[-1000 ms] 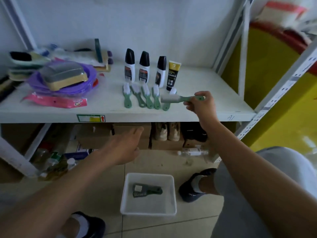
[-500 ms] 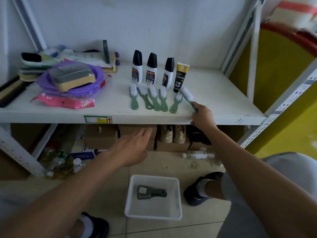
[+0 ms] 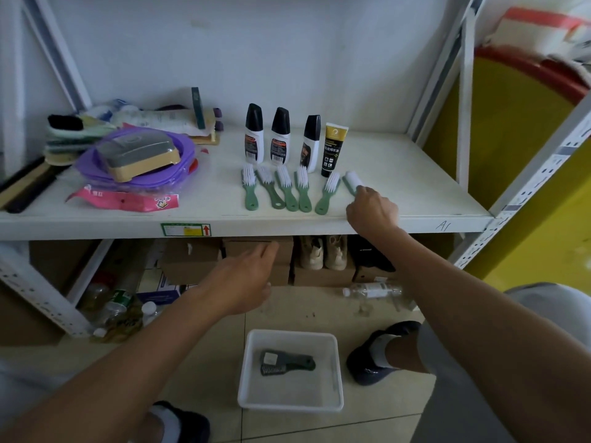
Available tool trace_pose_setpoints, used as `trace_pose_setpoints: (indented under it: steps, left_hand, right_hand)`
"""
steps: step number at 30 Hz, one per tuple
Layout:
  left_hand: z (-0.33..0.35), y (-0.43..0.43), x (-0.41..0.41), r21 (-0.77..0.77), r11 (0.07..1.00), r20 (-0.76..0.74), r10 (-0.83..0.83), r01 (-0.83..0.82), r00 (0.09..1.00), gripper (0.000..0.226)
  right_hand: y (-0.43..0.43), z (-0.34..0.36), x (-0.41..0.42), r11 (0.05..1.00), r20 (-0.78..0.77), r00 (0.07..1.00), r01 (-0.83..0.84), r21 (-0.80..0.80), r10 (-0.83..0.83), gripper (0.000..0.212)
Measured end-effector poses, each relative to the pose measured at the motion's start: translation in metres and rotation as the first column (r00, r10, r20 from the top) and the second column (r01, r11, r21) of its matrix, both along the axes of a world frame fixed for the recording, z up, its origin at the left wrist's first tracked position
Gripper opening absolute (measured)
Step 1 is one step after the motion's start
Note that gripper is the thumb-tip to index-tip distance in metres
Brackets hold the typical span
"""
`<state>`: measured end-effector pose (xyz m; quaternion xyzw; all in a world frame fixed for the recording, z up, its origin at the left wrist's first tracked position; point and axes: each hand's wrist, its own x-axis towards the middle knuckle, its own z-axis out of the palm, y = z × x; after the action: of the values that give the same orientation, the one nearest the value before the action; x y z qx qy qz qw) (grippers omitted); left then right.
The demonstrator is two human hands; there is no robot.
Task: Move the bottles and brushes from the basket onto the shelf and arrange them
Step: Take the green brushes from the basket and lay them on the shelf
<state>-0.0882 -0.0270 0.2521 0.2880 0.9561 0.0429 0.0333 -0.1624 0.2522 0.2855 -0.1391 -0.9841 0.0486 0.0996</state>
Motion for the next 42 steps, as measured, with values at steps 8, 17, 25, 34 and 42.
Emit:
trace_pose_setpoints:
  steps: [8,17,25,34,42]
  left_hand:
    - [-0.013,-0.005,0.002,-0.051,0.998,0.018,0.027,-0.026,0.999,0.062]
    - [-0.052,-0.001,0.020,-0.107,0.994,0.163,-0.006,0.023,0.987,0.045]
    - [-0.080,-0.014,0.008,-0.134,0.990,0.252,0.065,-0.032,0.966,0.057]
    - [-0.115,-0.015,0.006,-0.207,0.976,0.335,0.137,-0.069,0.932,0.068]
    - [-0.111,-0.016,0.006,-0.209,0.977,0.342,0.115,-0.044,0.933,0.068]
  right_hand:
    - [-0.028,-0.021,0.052,0.951,-0.181,0.934,-0.297,0.084,0.308,0.016]
    - [-0.087,-0.146,0.092,0.889,0.308,0.843,-0.458,-0.023,0.442,0.026]
    - [-0.087,-0.301,0.096,0.932,0.665,0.663,-0.327,-0.156,0.344,0.031]
    - [-0.093,-0.382,0.097,0.922,0.687,0.617,-0.231,-0.310,0.385,0.033]
    - [-0.092,-0.376,0.095,0.908,0.658,0.629,-0.330,-0.257,0.415,0.029]
